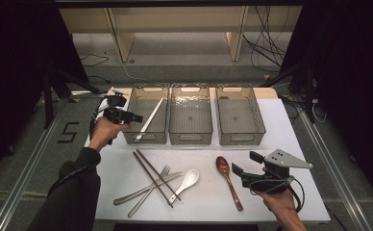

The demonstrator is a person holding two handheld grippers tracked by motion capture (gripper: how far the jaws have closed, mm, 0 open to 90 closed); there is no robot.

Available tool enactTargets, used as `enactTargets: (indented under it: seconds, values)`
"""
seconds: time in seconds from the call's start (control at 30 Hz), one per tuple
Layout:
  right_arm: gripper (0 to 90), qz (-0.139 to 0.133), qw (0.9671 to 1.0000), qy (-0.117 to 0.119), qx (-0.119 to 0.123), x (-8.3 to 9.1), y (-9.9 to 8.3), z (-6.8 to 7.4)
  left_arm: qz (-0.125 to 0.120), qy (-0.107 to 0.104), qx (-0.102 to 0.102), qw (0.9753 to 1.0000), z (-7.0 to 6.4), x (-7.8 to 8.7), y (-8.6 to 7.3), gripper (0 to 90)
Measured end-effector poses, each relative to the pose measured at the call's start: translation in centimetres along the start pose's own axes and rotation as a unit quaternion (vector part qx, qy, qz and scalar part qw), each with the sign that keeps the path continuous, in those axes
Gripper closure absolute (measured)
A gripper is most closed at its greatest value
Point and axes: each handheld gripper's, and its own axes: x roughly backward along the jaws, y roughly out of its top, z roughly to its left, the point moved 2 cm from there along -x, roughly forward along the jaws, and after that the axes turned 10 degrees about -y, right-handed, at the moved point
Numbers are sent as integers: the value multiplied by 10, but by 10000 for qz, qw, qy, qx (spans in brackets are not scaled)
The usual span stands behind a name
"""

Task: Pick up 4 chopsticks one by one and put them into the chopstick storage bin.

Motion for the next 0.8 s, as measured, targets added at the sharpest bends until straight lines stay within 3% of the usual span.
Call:
enactTargets:
  seconds: [0.4,0.7,0.8]
  values:
    - [230,2,10000,-5,13,0,0,0,43,-434,-464,9980,-32,10,-15,314]
    - [230,-19,10000,2,32,0,0,0,320,-569,-901,9938,-46,9,-27,280]
    - [230,-23,10000,0,34,1,1,1,460,-606,-1083,9912,-50,8,-33,280]
